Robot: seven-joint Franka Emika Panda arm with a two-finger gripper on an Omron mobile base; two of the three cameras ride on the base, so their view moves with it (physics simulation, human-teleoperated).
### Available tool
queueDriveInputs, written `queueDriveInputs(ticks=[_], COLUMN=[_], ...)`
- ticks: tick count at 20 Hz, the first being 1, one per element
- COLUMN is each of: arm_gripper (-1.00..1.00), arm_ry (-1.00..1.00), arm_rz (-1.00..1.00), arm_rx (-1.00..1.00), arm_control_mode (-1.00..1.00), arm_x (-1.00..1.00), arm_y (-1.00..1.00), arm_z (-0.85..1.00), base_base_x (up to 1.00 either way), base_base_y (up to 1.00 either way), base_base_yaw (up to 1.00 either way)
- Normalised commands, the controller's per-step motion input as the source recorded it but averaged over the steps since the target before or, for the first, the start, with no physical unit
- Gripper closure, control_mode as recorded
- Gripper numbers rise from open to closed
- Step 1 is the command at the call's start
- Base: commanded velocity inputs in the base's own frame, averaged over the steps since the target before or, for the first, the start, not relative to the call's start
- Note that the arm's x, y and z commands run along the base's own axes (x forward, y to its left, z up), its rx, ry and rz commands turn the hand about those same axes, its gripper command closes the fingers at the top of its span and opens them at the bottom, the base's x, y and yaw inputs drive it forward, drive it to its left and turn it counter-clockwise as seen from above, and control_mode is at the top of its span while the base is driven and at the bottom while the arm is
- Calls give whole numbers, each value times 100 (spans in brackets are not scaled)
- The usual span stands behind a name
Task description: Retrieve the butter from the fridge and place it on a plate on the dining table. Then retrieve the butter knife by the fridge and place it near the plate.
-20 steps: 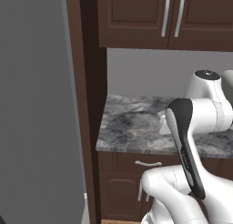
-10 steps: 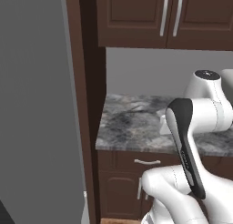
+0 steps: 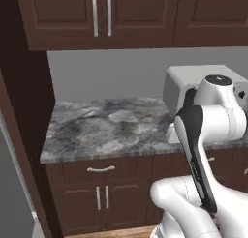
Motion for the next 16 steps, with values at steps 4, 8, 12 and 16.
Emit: queueDriveInputs(ticks=[4, 8, 12, 16], arm_gripper=[100, 100, 100, 100], arm_ry=[0, 0, 0, 0], arm_rz=[0, 0, 0, 0], arm_rx=[0, 0, 0, 0], arm_control_mode=[100, 100, 100, 100], arm_x=[0, 0, 0, 0], arm_y=[0, 0, 0, 0], arm_z=[0, 0, 0, 0], base_base_x=[-8, 0, 0, 0], base_base_y=[-79, -62, -38, -14], base_base_yaw=[-67, -78, -81, -89])
